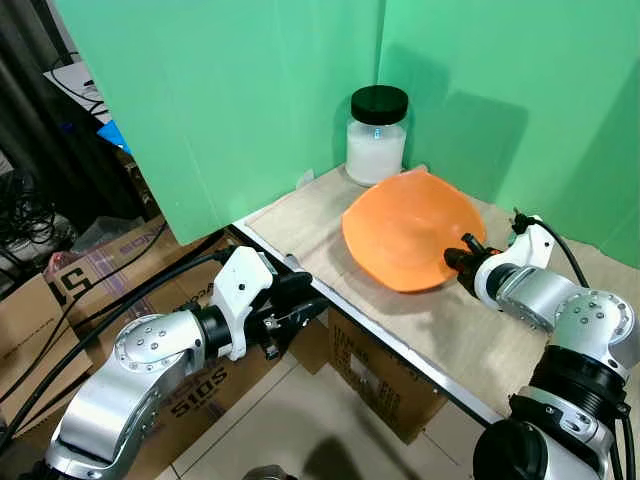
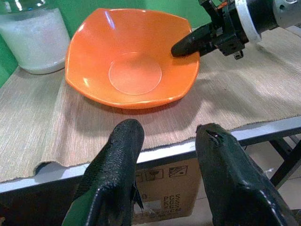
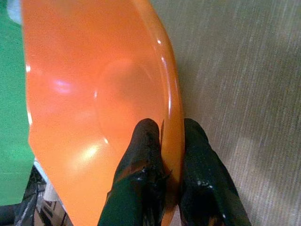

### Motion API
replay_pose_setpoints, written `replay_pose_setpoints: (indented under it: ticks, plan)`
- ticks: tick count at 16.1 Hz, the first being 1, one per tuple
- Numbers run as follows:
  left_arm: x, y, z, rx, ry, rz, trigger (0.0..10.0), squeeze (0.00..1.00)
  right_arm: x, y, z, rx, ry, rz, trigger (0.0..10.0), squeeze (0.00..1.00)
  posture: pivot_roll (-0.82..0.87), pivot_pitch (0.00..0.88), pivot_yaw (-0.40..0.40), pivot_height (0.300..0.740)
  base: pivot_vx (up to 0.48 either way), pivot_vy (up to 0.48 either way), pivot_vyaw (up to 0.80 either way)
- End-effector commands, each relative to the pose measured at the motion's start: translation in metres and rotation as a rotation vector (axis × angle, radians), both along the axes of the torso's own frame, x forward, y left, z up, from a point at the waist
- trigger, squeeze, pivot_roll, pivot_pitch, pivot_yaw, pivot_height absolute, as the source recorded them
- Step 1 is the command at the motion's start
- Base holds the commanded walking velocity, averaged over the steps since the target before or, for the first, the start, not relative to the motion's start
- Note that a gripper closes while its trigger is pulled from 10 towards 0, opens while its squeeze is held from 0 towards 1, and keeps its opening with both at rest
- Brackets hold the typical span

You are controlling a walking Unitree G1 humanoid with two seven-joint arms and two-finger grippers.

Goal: Setting the table

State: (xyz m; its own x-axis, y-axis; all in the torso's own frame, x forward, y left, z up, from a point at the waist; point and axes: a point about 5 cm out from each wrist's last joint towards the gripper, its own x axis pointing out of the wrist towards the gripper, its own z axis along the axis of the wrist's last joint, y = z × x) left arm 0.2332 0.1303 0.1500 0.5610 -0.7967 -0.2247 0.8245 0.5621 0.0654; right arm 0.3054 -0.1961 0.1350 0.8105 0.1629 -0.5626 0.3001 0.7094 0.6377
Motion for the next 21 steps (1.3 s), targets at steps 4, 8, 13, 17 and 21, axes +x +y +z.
replay_pose_setpoints:
  ticks: [4, 8, 13, 17, 21]
  plan:
    - [0.003, -0.002, 0.004, 0.028, -0.050, -0.006, 10.0, 0.00, 0.000, -0.006, 0.036, -0.021, -0.160, -0.036, 0.0, 0.00, 0.11, 0.000, 0.061, 0.740, 0.000, 0.000, 0.00]
    - [0.010, 0.003, 0.017, -0.018, -0.152, 0.125, 10.0, 0.00, -0.014, -0.014, 0.075, -0.201, -0.445, -0.084, 0.0, 0.00, 0.09, 0.000, 0.067, 0.740, 0.000, 0.000, 0.00]
    - [0.021, 0.005, 0.027, -0.007, -0.310, 0.348, 10.0, 0.00, -0.042, 0.014, 0.090, -0.465, -0.720, 0.086, 0.0, 0.00, 0.11, 0.000, 0.056, 0.740, 0.000, 0.000, 0.00]
    - [0.023, 0.008, 0.030, -0.069, -0.313, 0.505, 10.0, 0.00, -0.055, 0.037, 0.086, -0.559, -0.806, 0.162, 10.0, 0.00, 0.10, 0.000, 0.056, 0.740, 0.000, 0.000, 0.00]
    - [0.027, 0.014, 0.034, -0.038, -0.349, 0.596, 10.0, 0.00, -0.056, 0.040, 0.072, -0.614, -0.787, 0.169, 10.0, 0.00, 0.12, 0.000, 0.038, 0.740, 0.000, 0.000, -0.60]
